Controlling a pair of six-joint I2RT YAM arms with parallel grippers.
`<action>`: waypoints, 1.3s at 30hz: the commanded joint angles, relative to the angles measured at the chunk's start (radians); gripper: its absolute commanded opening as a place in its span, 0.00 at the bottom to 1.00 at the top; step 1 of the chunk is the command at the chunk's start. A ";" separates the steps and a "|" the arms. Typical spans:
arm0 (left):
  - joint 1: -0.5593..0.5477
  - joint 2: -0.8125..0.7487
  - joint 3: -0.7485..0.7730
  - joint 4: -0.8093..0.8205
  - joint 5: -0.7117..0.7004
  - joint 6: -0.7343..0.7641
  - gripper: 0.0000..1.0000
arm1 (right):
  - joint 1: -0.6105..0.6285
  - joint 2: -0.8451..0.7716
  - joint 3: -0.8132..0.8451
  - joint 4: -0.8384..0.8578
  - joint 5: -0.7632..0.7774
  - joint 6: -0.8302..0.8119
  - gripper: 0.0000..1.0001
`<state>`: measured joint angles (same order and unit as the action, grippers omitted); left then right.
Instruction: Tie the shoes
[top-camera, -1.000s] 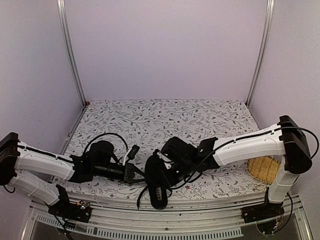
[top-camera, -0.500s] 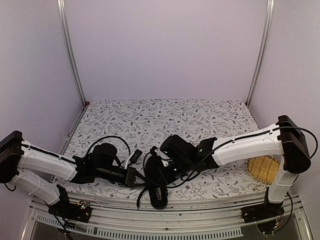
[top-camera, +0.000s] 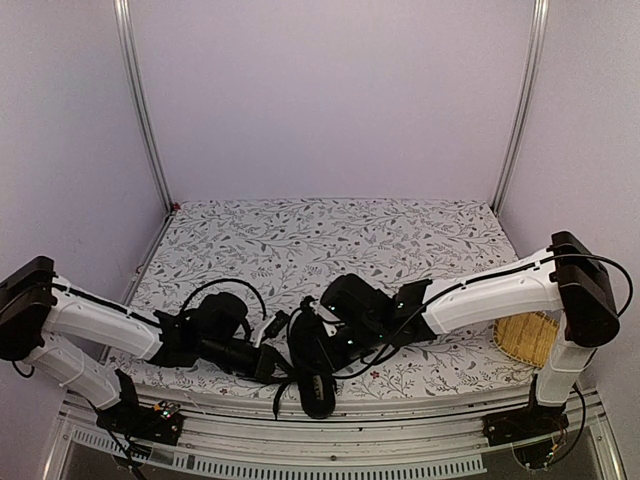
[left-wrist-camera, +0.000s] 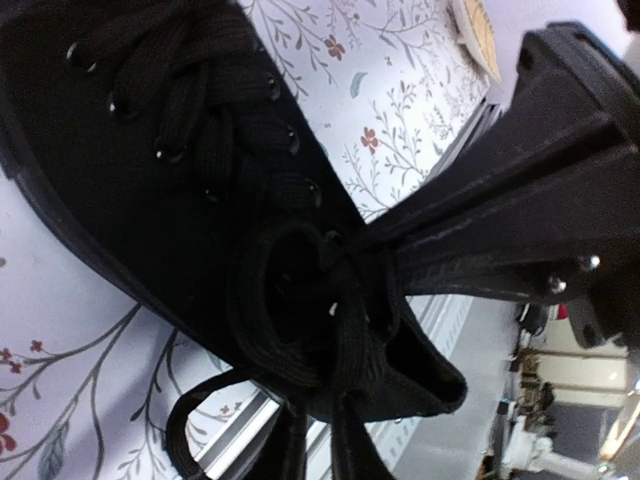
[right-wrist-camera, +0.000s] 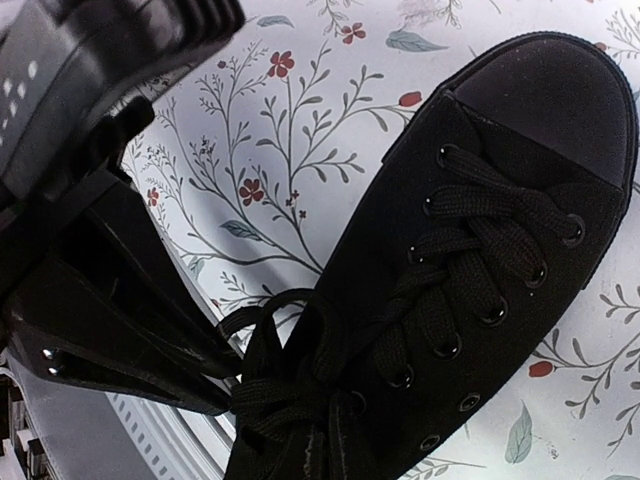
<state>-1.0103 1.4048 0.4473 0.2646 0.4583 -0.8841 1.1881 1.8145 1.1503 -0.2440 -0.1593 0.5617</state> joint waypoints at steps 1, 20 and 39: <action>0.000 -0.070 0.018 -0.082 -0.072 0.023 0.17 | -0.005 -0.002 -0.028 0.031 -0.007 0.011 0.02; 0.097 -0.045 0.041 0.009 -0.102 -0.018 0.47 | -0.005 -0.018 -0.044 0.043 -0.013 0.012 0.02; 0.098 0.063 0.027 0.147 -0.011 -0.052 0.00 | -0.005 -0.057 -0.035 0.009 0.004 0.008 0.02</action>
<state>-0.9222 1.4582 0.4805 0.3550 0.4343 -0.9337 1.1881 1.8076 1.1183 -0.2108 -0.1673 0.5652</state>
